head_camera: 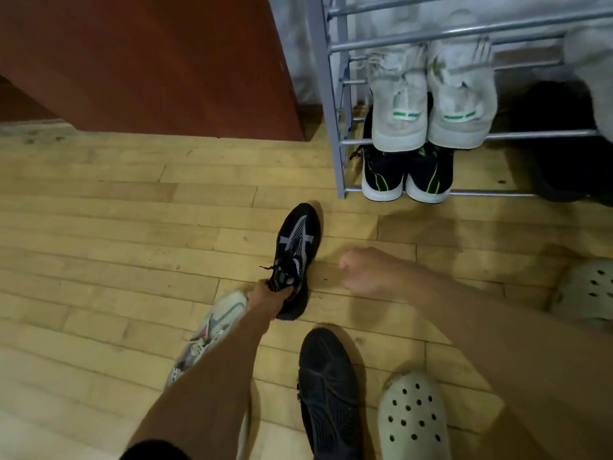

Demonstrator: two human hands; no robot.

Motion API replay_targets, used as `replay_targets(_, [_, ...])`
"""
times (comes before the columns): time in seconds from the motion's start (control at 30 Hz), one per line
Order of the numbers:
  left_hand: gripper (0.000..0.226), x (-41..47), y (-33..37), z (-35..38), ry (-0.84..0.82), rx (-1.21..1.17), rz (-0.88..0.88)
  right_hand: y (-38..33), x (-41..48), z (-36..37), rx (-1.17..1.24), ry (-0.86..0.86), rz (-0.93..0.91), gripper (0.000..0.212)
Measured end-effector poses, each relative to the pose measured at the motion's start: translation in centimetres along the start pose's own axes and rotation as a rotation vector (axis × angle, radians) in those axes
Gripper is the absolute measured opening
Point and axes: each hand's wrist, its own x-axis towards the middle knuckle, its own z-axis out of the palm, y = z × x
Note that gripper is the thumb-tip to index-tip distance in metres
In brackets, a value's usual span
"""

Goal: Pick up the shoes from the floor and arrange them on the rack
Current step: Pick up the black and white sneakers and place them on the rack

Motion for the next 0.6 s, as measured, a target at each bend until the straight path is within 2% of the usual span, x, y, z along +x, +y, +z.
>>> replay_targets(0.13, [0.051, -0.4, 0.9, 0.1, -0.034, -0.072, -0.034, -0.2, 0.8, -0.7, 0.047, -0.009, 0.004, 0.036])
replay_targets(0.23, [0.03, -0.8, 0.9, 0.8, -0.144, -0.126, -0.064, -0.6, 0.8, -0.7, 0.058, -0.021, 0.01, 0.035])
replay_targets(0.27, [0.029, -0.9, 0.9, 0.9, -0.174, -0.156, -0.069, -0.9, 0.8, -0.7, 0.067, -0.021, 0.014, 0.033])
replay_targets(0.37, [0.041, -1.4, 1.0, 1.2, -0.281, -0.29, -0.101, -2.3, 0.4, -1.1, 0.133, 0.038, 0.057, 0.028])
replay_targets(0.47, [0.043, -2.9, 1.3, 1.4, -0.322, -0.399, -0.124, -3.5, -0.5, -1.4, 0.222, 0.114, 0.066, 0.034])
replay_targets(0.6, [0.04, -5.6, 2.3, 0.3, -0.251, -0.488, -0.114, -3.1, -3.2, -1.9, 0.279, 0.143, 0.099, 0.034])
